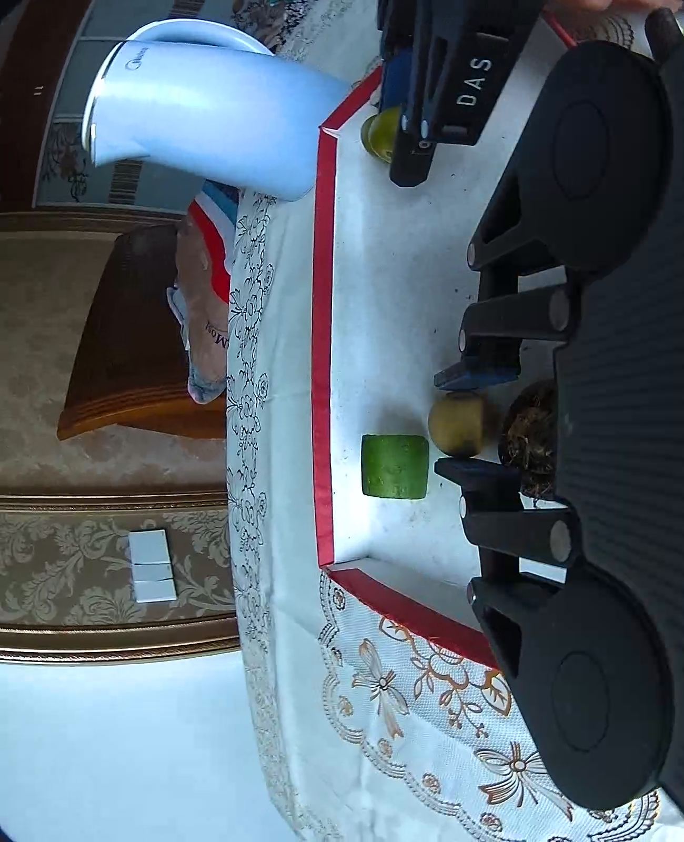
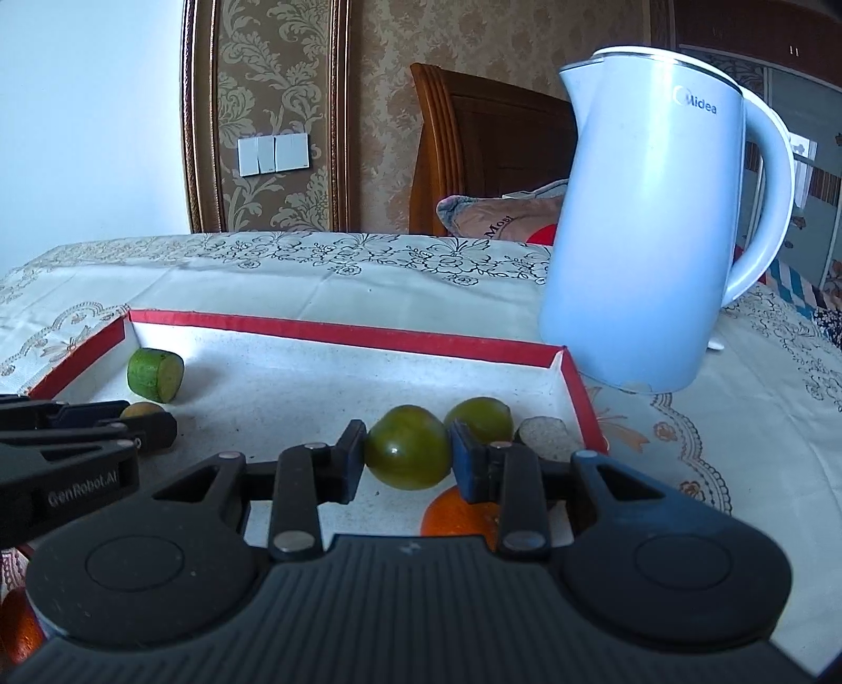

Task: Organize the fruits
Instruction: 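Open the left tool to drop the kiwi-like fruit while the right releases the green fruit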

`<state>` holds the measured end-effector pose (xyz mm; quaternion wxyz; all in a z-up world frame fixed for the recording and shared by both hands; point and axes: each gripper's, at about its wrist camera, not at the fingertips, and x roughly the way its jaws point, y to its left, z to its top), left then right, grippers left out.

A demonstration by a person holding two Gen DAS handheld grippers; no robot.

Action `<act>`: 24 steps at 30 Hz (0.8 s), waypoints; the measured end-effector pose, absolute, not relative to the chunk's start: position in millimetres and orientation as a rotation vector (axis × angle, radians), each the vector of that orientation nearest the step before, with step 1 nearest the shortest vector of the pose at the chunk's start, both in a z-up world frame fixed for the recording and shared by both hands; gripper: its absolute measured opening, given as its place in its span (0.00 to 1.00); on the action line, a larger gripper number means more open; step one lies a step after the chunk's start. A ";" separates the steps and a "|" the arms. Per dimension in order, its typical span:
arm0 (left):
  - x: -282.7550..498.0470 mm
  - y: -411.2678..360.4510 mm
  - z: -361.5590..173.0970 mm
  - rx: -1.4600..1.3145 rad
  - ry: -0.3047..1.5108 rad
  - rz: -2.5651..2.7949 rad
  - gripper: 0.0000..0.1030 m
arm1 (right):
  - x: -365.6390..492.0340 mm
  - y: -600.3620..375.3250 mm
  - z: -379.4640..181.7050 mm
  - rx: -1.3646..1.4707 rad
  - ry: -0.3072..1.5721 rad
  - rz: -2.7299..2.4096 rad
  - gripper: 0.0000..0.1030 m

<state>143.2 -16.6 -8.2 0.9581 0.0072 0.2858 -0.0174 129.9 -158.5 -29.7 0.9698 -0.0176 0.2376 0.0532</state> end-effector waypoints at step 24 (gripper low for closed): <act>134.6 -7.9 -5.0 -0.006 0.570 -0.037 0.27 | 110.6 -168.9 -28.1 0.006 0.431 0.092 0.62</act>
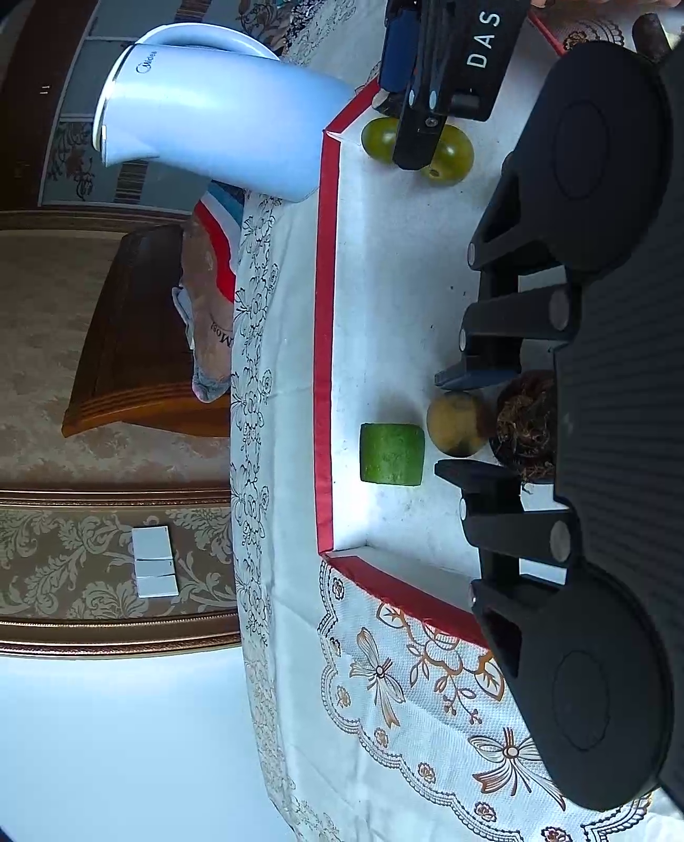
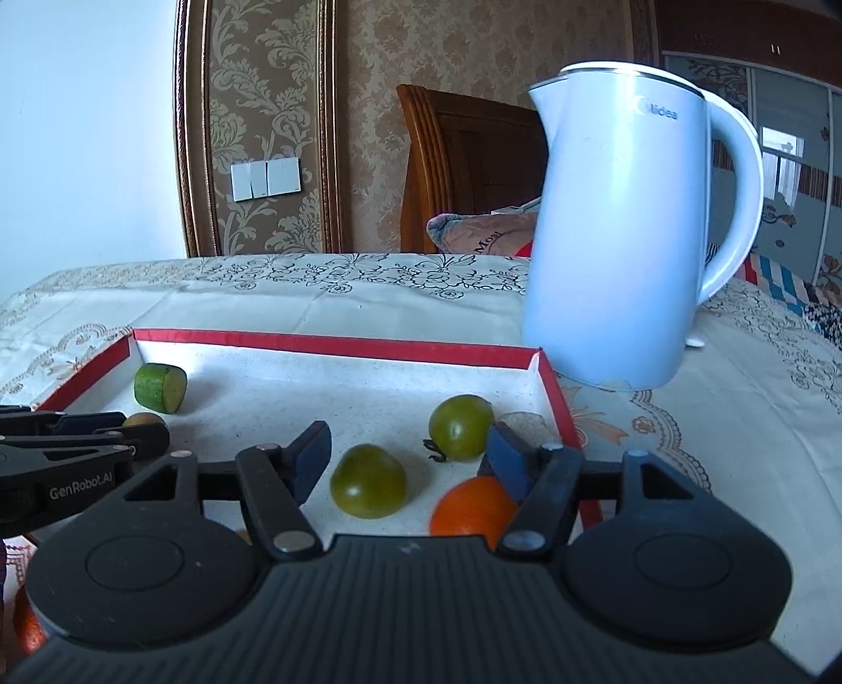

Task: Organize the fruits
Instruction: 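Open the left tool to drop the kiwi-like fruit while the right releases the green fruit, then withdraw both tools from the tray toward the table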

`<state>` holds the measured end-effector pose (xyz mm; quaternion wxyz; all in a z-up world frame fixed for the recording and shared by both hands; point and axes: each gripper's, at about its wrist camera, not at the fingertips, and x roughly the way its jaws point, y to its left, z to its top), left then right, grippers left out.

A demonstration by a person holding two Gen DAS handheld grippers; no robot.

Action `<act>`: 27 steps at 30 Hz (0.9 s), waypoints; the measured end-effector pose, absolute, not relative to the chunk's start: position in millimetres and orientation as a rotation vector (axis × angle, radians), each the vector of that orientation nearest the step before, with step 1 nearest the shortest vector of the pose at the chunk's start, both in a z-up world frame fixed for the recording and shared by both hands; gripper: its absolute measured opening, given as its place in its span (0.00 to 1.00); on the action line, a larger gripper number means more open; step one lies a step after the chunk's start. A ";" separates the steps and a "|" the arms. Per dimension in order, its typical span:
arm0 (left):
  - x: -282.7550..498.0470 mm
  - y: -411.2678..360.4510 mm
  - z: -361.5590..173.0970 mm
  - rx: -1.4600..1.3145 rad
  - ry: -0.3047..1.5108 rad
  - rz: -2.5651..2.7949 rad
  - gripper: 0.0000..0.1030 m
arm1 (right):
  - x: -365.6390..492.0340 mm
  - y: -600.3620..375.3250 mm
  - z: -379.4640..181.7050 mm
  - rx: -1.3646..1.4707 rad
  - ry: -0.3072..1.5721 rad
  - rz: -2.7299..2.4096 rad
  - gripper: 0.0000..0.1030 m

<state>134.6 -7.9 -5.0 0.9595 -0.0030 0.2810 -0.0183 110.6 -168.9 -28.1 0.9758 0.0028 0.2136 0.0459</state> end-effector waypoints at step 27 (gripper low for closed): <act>85.8 17.3 3.9 -0.093 0.535 -0.069 0.30 | 65.3 -185.3 -30.1 0.074 0.405 0.103 0.80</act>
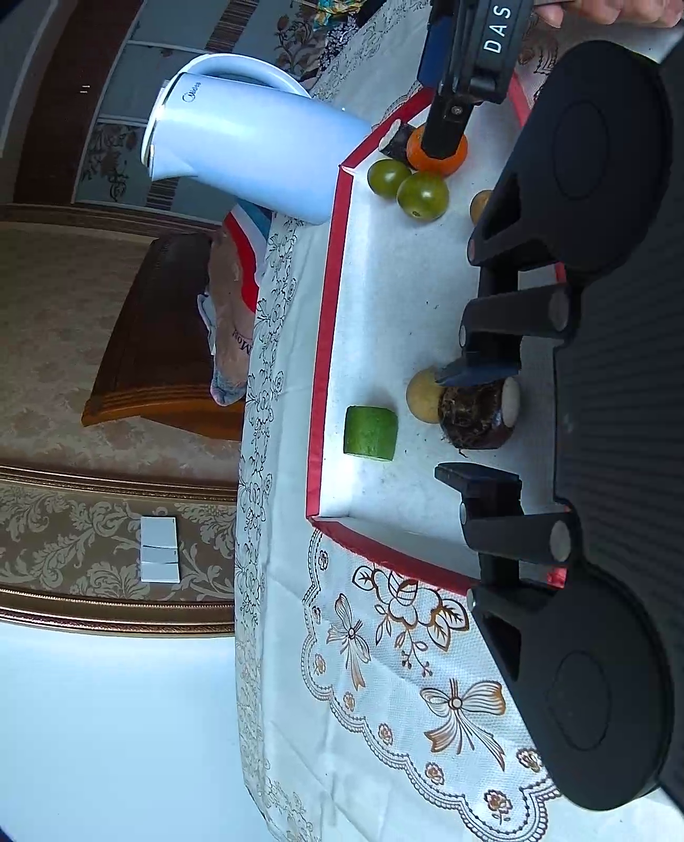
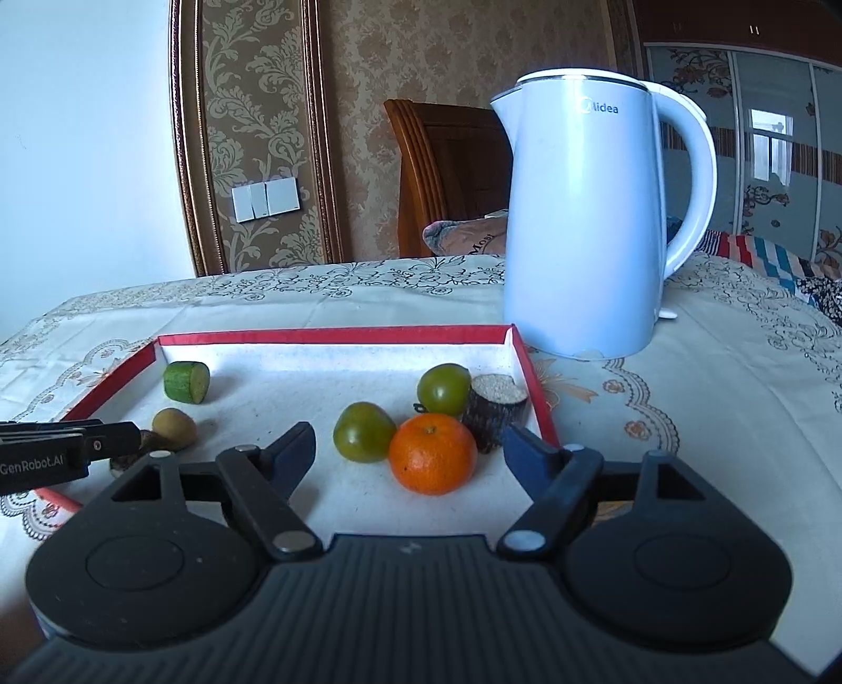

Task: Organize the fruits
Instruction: 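Withdraw both tools from the tray toward the table, then move the left tool to the large orange while the right approaches the dark cylinder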

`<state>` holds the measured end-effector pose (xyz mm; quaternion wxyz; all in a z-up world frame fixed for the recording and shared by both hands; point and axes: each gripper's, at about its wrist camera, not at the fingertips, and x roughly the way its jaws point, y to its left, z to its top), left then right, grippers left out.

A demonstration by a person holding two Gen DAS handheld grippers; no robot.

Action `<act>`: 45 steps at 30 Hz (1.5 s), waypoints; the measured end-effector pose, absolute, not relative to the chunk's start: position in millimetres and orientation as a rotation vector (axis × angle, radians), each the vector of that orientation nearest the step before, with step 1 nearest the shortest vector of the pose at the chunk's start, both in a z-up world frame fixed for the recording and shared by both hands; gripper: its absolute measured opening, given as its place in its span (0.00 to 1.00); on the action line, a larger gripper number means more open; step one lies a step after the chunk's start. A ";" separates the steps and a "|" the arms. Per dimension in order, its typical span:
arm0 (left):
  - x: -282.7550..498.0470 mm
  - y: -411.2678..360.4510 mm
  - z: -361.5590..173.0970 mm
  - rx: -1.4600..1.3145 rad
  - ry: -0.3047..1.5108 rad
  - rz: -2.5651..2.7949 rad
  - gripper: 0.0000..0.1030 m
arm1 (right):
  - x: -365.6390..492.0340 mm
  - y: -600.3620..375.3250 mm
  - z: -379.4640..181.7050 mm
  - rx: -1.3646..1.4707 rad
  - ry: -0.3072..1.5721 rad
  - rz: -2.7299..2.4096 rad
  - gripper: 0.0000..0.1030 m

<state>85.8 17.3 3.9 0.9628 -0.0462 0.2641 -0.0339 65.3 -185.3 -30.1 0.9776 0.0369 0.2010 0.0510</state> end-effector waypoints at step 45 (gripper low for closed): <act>15.2 -1.5 -6.3 0.013 0.528 -0.186 0.65 | -20.9 -219.8 -42.2 0.154 0.385 0.154 0.97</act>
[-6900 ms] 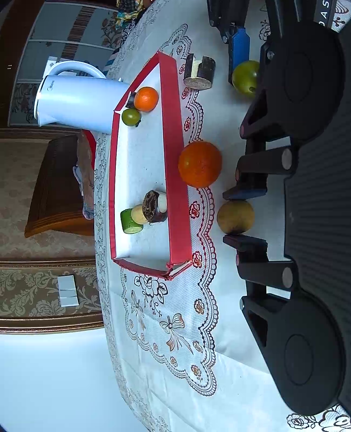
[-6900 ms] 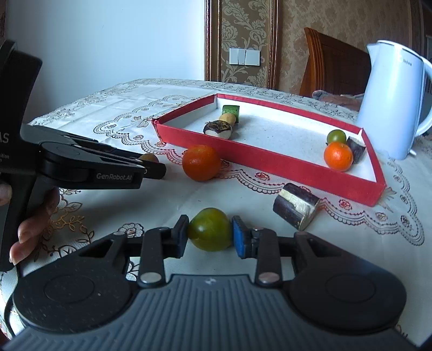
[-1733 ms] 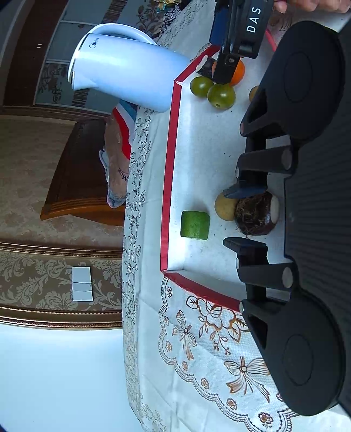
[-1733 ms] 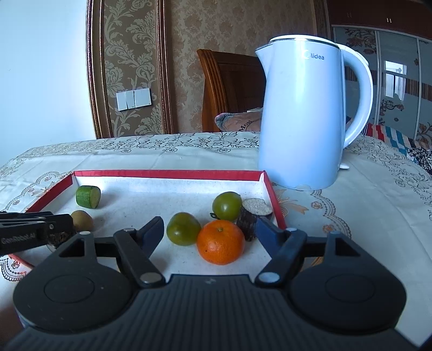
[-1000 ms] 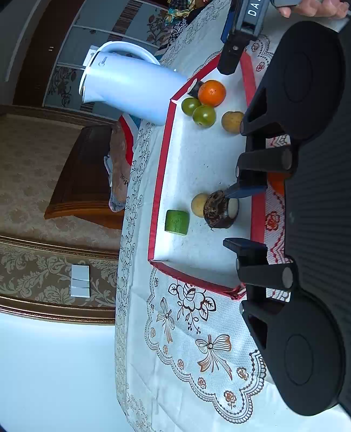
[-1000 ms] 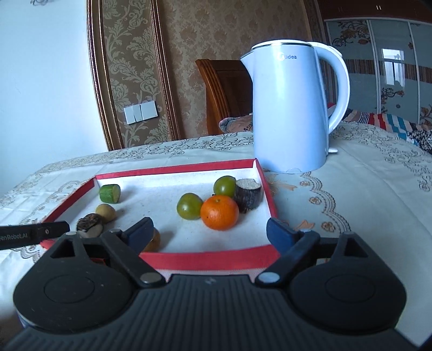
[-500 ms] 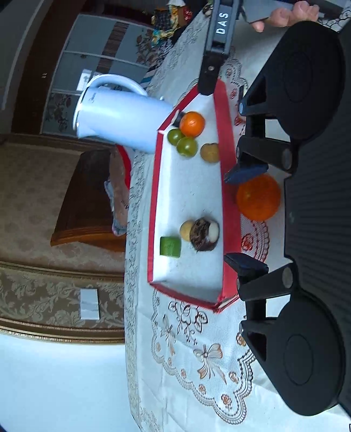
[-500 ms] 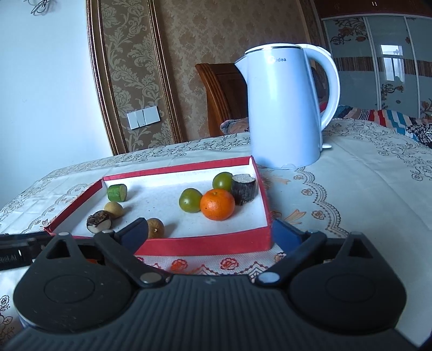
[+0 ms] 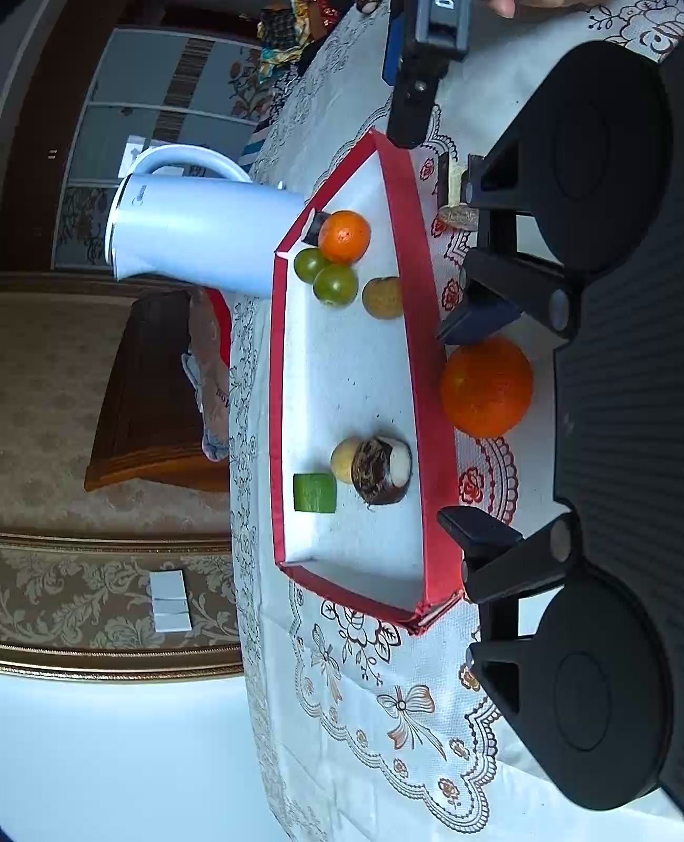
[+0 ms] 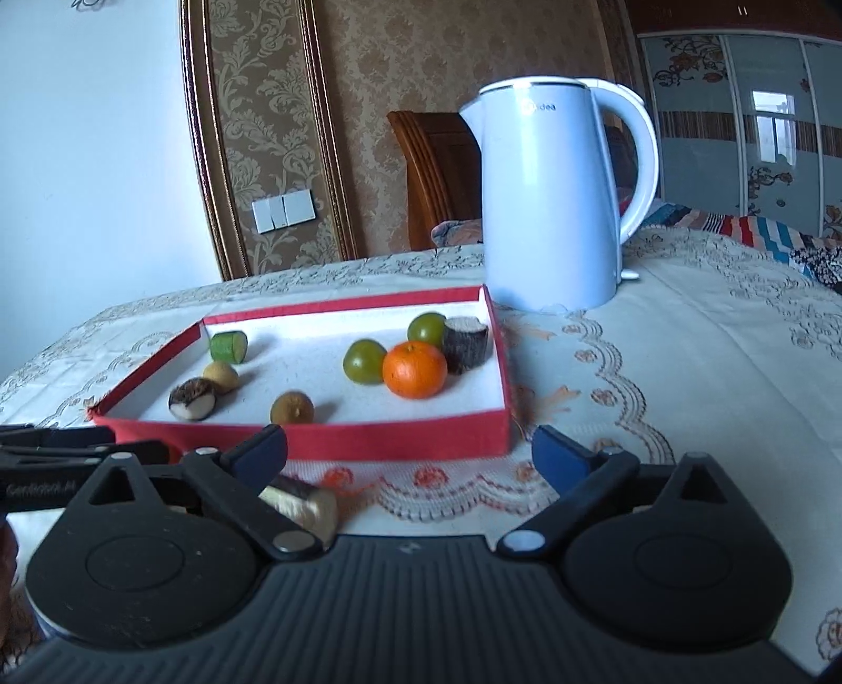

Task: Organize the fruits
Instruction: 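Move the left tool to the large orange while the right approaches the dark cylinder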

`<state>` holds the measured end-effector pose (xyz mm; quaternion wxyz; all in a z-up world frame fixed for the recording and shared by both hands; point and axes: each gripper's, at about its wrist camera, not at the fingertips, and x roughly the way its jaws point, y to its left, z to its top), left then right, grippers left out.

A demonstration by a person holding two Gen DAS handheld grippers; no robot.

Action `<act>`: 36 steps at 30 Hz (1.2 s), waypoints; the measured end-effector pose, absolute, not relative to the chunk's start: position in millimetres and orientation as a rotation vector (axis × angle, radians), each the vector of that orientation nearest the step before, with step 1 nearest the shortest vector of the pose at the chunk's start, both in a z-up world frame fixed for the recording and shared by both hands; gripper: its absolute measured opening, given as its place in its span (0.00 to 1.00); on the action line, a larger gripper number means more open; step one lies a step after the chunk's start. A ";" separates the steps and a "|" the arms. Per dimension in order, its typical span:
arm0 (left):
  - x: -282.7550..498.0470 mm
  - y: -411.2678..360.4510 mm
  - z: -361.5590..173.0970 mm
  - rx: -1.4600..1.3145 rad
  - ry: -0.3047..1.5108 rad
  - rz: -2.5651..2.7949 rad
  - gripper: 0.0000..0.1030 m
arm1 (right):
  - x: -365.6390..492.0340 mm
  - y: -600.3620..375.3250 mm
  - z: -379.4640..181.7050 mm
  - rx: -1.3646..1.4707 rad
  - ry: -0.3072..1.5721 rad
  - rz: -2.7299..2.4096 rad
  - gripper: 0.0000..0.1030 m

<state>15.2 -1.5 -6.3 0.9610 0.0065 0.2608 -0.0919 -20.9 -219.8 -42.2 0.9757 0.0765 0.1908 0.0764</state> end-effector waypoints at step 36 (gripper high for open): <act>33.4 -2.9 -18.5 0.017 0.651 -0.099 0.76 | -19.8 -214.9 -46.7 0.132 0.434 0.200 1.00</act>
